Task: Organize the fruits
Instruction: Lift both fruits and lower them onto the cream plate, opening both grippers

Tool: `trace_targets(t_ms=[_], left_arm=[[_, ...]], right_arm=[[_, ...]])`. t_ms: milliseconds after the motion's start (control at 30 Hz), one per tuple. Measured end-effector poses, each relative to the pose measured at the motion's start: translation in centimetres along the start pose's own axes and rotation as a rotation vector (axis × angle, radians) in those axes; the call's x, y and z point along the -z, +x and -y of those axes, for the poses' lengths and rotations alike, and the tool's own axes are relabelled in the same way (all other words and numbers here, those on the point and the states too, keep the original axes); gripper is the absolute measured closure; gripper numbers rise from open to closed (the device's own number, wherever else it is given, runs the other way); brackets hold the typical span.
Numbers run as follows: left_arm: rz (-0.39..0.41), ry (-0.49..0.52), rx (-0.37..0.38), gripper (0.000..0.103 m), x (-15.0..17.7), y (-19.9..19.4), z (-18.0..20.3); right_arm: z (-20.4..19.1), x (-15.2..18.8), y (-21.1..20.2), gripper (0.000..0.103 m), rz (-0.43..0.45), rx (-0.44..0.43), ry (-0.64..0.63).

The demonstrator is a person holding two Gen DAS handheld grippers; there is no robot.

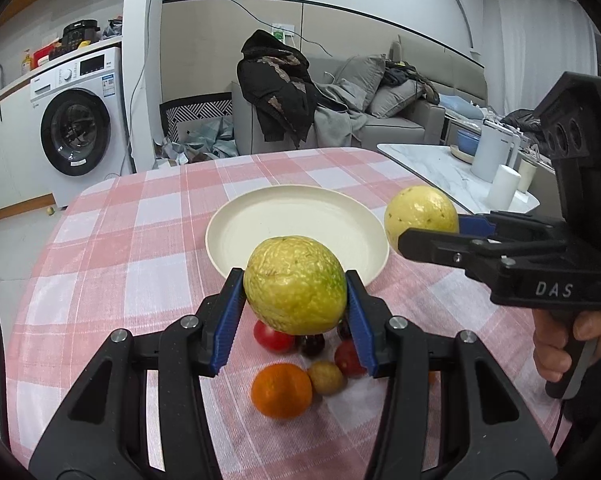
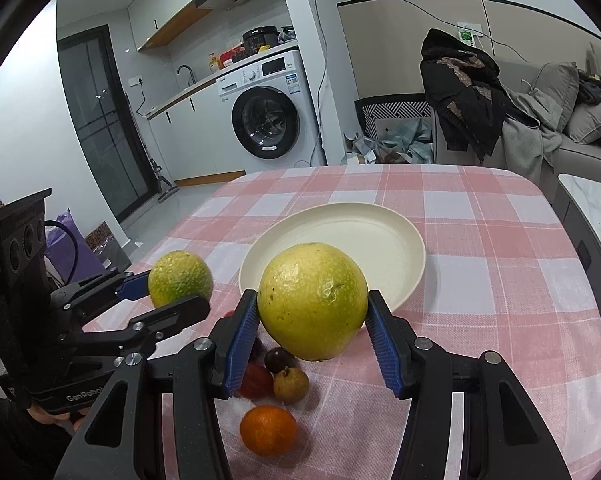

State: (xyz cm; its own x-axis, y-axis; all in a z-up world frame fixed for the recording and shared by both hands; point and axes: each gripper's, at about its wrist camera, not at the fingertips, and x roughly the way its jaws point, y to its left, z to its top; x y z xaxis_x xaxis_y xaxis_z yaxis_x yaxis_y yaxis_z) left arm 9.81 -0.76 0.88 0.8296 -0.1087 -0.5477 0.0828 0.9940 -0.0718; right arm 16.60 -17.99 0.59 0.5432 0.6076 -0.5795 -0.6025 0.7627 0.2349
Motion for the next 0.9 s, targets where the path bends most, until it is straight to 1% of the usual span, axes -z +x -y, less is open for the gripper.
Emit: trace_targets(t_ms=[67,233,367,467,567,767,900], left_arm=[[0.003,-0.008,0.005,0.057,-0.5,0.5,-0.1],[0.010,-0.011,-0.010,0.057,-1.6,1.8,-0.2],[0.007,-0.024,-0.020,0.057,-2.2,3.6,-0.7],[-0.015,-0.044,-0.017,0.057,-2.1,5.0,-1.0],[-0.024,-0.035,-0.028,0.057,-1.7,5.9,-1.3],[-0.041,-0.043,-0.027,0.057,-1.3,7.2,-1.8],[-0.054,-0.035,-0.031,0.057,-1.0,8.0,-2.0]], right_arm=[[0.0,-0.2,0.3,0.048,-0.001,0.002,-0.002],[0.0,-0.7,1.3,0.048,-0.005,0.011,0.005],[0.7,-0.7,2.6,0.048,-0.028,0.019,0.033],[1.4,-0.4,3.7,0.048,-0.052,0.031,0.059],[2.2,0.0,4.3,0.048,-0.071,0.030,0.089],[3.0,-0.2,4.8,0.048,-0.065,0.026,0.124],[2.8,0.0,5.6,0.048,-0.078,0.025,0.115]])
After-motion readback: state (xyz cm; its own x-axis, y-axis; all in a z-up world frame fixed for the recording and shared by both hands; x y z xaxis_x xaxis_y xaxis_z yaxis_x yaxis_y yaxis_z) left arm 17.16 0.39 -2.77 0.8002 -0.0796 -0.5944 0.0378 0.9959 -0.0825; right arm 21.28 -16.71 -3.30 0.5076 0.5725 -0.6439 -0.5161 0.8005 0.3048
